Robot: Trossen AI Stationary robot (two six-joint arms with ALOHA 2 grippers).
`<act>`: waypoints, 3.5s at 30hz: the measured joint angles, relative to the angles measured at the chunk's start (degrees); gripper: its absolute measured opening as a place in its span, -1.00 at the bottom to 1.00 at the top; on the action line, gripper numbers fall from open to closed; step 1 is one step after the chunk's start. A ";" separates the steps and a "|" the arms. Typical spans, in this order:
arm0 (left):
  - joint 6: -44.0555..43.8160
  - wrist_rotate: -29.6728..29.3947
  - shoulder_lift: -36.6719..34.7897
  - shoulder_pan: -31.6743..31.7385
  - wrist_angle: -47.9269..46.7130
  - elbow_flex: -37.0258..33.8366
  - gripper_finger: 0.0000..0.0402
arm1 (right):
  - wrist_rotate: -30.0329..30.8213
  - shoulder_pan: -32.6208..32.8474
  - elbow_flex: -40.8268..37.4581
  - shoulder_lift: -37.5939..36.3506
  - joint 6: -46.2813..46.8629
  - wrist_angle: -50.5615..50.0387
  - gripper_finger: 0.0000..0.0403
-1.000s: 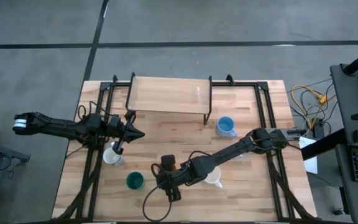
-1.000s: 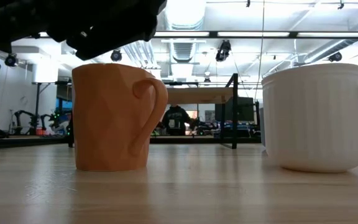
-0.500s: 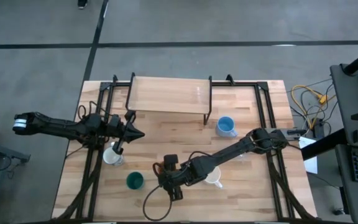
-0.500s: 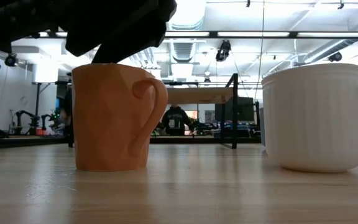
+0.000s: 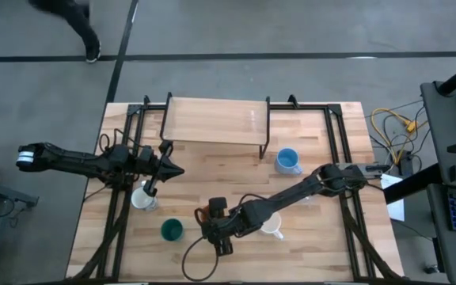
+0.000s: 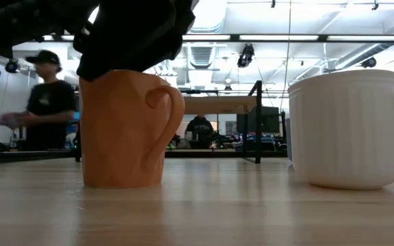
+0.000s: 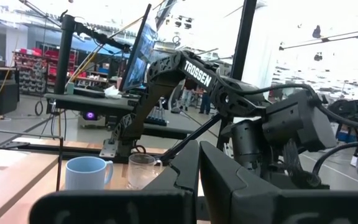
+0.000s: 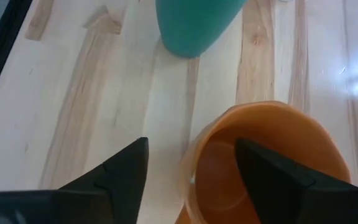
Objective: Stack small to large cups/mugs on shelf
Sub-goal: Put the orange mug on the shelf
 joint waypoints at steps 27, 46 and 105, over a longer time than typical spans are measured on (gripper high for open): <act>0.02 0.00 0.00 -0.02 0.04 0.00 -1.00 | -0.09 -0.11 0.00 -0.02 -1.69 0.02 -0.93; 0.02 -0.02 -0.04 -0.04 0.05 0.00 -1.00 | -0.47 -2.82 4.14 -11.03 -4.84 -13.28 -0.94; 27.26 -37.66 -16.01 0.11 -4.85 -0.06 -1.00 | -19.12 -38.03 14.55 -15.52 -27.16 -1.28 -0.94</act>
